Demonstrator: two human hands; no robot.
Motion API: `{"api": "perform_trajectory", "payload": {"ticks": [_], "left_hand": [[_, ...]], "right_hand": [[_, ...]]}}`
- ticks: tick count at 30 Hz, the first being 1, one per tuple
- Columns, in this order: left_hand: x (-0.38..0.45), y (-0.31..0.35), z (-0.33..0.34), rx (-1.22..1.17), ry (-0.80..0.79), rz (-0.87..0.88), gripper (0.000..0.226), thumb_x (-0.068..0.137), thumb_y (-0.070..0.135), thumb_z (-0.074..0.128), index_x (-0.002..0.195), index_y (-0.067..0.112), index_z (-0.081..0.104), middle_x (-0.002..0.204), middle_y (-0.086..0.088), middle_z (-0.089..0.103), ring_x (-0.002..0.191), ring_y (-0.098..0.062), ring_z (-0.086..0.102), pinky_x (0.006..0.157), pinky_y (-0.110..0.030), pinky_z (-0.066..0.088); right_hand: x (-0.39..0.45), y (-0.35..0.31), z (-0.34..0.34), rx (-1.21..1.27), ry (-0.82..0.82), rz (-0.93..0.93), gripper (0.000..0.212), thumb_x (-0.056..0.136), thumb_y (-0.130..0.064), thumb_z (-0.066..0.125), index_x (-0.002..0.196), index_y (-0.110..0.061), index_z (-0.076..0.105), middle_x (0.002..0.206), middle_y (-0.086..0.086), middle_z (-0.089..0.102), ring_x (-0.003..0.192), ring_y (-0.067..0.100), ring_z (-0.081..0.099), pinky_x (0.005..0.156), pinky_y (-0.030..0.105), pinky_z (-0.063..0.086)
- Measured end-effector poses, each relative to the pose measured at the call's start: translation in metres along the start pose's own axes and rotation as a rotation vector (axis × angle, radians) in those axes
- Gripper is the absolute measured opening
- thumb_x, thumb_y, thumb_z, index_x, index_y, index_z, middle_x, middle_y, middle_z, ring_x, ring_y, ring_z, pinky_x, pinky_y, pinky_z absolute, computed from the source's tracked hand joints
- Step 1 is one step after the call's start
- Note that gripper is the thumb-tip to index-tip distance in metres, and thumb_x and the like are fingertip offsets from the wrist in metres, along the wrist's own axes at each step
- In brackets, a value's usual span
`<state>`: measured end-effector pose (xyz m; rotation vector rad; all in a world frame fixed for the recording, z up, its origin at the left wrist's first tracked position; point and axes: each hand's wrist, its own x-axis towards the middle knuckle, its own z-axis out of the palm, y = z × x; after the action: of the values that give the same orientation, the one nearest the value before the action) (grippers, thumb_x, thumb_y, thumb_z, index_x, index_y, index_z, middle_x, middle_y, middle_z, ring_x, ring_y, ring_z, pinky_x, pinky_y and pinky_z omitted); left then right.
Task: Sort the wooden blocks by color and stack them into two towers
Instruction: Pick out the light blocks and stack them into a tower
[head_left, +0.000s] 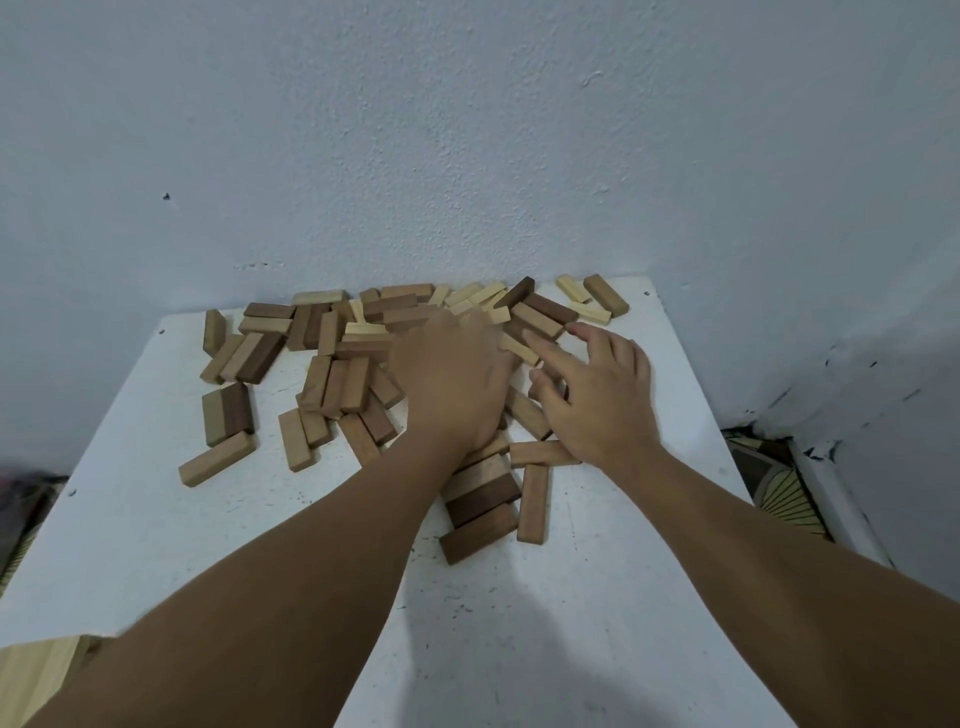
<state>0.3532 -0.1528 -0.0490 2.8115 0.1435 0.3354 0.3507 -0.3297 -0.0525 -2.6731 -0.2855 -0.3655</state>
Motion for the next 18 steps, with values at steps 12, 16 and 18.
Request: {"api": "perform_trajectory", "payload": {"ticks": [12, 16, 18], "left_hand": [[-0.0057, 0.0010, 0.0014, -0.058, 0.166, -0.111, 0.036, 0.093, 0.049, 0.054, 0.117, 0.025, 0.064, 0.141, -0.011, 0.037, 0.133, -0.037, 0.027, 0.116, -0.055, 0.012], [-0.0061, -0.0008, -0.0010, -0.085, 0.151, -0.187, 0.033, 0.096, 0.051, 0.056, 0.115, 0.026, 0.067, 0.142, -0.010, 0.037, 0.134, -0.037, 0.026, 0.119, -0.055, 0.009], [-0.0058, -0.0012, -0.0021, -0.109, 0.148, -0.213, 0.036, 0.094, 0.054, 0.058, 0.114, 0.025, 0.064, 0.139, -0.009, 0.036, 0.134, -0.036, 0.026, 0.119, -0.054, 0.010]], "right_hand": [[-0.0022, 0.0008, 0.0044, 0.047, 0.109, 0.002, 0.020, 0.097, -0.046, 0.057, 0.110, -0.041, 0.071, 0.120, 0.000, 0.052, 0.109, 0.026, 0.048, 0.101, 0.044, 0.040], [-0.0018, 0.0006, 0.0039, 0.063, 0.107, 0.002, 0.017, 0.094, -0.044, 0.061, 0.107, -0.037, 0.070, 0.116, -0.002, 0.052, 0.106, 0.025, 0.047, 0.100, 0.043, 0.041], [-0.0010, 0.0005, 0.0031, 0.076, 0.103, 0.021, 0.019, 0.093, -0.044, 0.062, 0.107, -0.034, 0.068, 0.115, -0.001, 0.050, 0.106, 0.024, 0.047, 0.100, 0.042, 0.041]]}}
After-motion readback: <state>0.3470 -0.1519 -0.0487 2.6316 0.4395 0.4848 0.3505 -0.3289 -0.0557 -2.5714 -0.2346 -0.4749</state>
